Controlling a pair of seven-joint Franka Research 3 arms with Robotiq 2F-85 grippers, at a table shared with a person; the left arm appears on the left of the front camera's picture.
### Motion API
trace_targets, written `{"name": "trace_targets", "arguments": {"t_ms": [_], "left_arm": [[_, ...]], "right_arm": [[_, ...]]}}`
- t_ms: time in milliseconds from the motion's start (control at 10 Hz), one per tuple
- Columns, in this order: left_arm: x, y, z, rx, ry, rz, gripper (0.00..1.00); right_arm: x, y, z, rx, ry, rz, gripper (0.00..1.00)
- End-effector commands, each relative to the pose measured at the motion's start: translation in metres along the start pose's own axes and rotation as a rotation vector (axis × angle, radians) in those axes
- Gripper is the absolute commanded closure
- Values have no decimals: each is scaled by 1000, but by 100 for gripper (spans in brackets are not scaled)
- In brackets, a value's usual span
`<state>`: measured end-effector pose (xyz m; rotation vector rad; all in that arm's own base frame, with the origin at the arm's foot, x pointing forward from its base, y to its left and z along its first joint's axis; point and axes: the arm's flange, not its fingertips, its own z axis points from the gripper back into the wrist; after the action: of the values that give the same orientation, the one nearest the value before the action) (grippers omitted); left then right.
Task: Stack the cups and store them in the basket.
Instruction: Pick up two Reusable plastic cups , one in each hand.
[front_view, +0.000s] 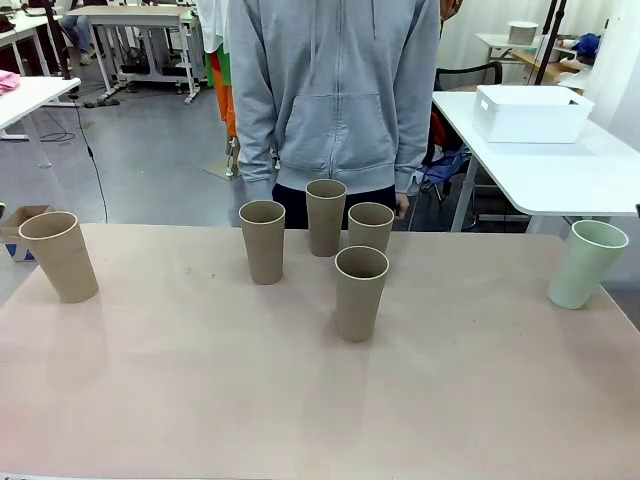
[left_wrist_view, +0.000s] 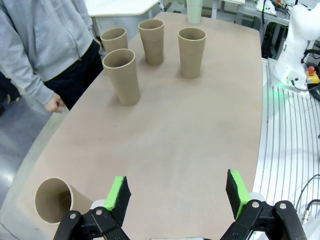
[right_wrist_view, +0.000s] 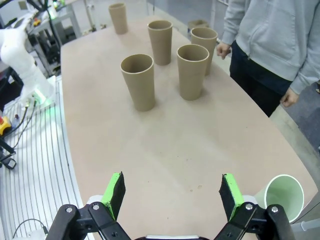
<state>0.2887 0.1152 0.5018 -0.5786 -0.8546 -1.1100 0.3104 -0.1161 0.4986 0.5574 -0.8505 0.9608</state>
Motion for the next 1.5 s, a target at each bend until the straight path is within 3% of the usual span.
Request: {"name": "trace_targets", "arguments": {"t_ms": [0, 1400], "left_arm": [[1, 2, -1, 1, -28, -20, 0], [1, 2, -1, 1, -28, -20, 0]], "right_arm": [[1, -2, 1, 4, -23, 25, 0], [1, -2, 1, 4, -23, 25, 0]]}}
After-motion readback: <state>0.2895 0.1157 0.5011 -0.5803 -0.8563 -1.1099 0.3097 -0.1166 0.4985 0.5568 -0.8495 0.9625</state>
